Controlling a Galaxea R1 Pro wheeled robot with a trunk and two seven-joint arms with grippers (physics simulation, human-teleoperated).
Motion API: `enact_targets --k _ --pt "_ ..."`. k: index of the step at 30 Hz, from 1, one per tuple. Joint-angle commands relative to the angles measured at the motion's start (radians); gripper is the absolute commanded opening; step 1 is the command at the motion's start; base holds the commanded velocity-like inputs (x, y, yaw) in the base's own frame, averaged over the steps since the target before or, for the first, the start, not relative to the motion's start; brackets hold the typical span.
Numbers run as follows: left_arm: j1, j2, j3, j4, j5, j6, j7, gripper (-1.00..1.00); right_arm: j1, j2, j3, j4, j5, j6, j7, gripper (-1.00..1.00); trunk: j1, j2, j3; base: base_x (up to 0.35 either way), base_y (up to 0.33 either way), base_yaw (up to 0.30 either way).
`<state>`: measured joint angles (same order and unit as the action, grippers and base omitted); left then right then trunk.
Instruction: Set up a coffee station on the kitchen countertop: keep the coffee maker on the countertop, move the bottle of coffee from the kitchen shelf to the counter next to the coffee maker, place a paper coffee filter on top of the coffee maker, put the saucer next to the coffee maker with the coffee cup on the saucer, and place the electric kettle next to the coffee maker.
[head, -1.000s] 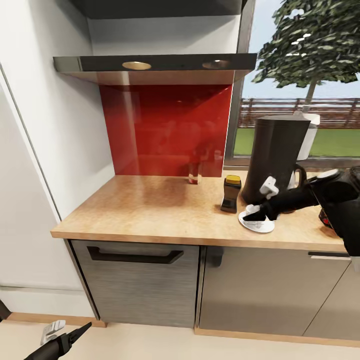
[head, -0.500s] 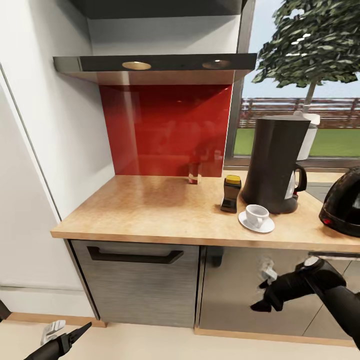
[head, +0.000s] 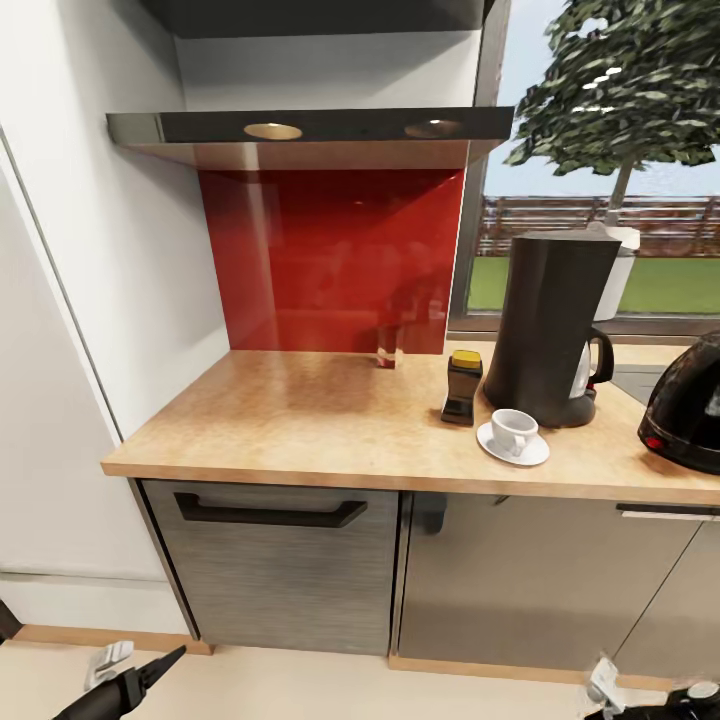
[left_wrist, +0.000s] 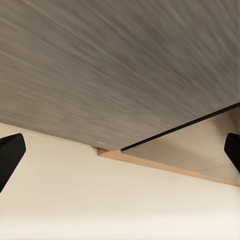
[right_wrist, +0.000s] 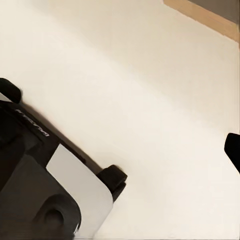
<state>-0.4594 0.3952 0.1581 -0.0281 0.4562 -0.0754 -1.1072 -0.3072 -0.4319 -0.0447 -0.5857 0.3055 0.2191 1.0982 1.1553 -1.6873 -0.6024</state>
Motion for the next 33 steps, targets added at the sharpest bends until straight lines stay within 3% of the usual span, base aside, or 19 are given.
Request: enact_targets --k 1,4,7,8,11,14,19,22,25,33 --pt "-0.001 -0.001 0.008 0.001 -0.009 -0.008 -0.002 1.0 0.0 0.001 -0.014 0.055 0.003 -0.015 -0.023 1.0 0.0 -0.001 -0.001 0.0 0.0 0.0" --pt "-0.001 -0.007 0.007 0.002 -0.01 -0.008 -0.002 1.0 0.0 0.006 -0.025 0.192 -0.003 -0.116 -0.106 1.0 0.0 -0.001 -0.001 0.0 0.0 0.0" --pt "0.01 -0.016 0.006 0.002 -0.01 -0.007 0.0 1.0 0.0 0.02 -0.028 0.294 -0.039 -0.228 -0.2 1.0 0.0 -0.001 -0.001 0.0 0.0 0.0" --pt "0.021 -0.024 0.006 0.001 -0.01 -0.008 0.0 1.0 0.0 0.026 -0.029 0.344 -0.081 -0.279 -0.274 1.0 0.0 -0.001 -0.001 0.0 0.0 0.0" --pt "0.028 -0.031 0.006 0.001 -0.01 -0.008 0.001 1.0 0.001 0.03 -0.03 0.378 -0.137 -0.309 -0.339 1.0 0.0 -0.001 -0.001 0.0 0.0 0.0" --pt "0.033 -0.034 0.006 0.001 -0.01 -0.008 0.001 1.0 0.001 0.023 -0.03 0.419 -0.222 -0.325 -0.375 1.0 0.0 -0.001 -0.001 0.0 0.0 0.0" --pt "0.034 -0.034 0.006 0.001 -0.01 -0.008 0.001 1.0 0.001 -0.014 -0.029 0.489 -0.371 -0.33 -0.388 1.0 0.0 -0.001 -0.001 0.0 0.0 0.0" --pt "0.034 -0.035 0.006 0.002 -0.01 -0.006 0.002 1.0 0.002 -0.033 -0.027 0.53 -0.518 -0.333 -0.4 1.0 0.0 -0.001 -0.001 0.0 0.0 0.0" --pt "0.034 -0.035 0.006 0.002 -0.009 -0.006 0.002 1.0 0.002 -0.035 -0.027 0.537 -0.545 -0.335 -0.417 1.0 0.0 -0.001 -0.001 0.0 0.0 0.0" --pt "0.034 -0.035 0.006 0.002 -0.01 -0.006 0.003 1.0 0.002 -0.031 -0.026 0.538 -0.564 -0.333 -0.425 1.0 0.0 -0.001 -0.001 0.0 0.0 0.0"
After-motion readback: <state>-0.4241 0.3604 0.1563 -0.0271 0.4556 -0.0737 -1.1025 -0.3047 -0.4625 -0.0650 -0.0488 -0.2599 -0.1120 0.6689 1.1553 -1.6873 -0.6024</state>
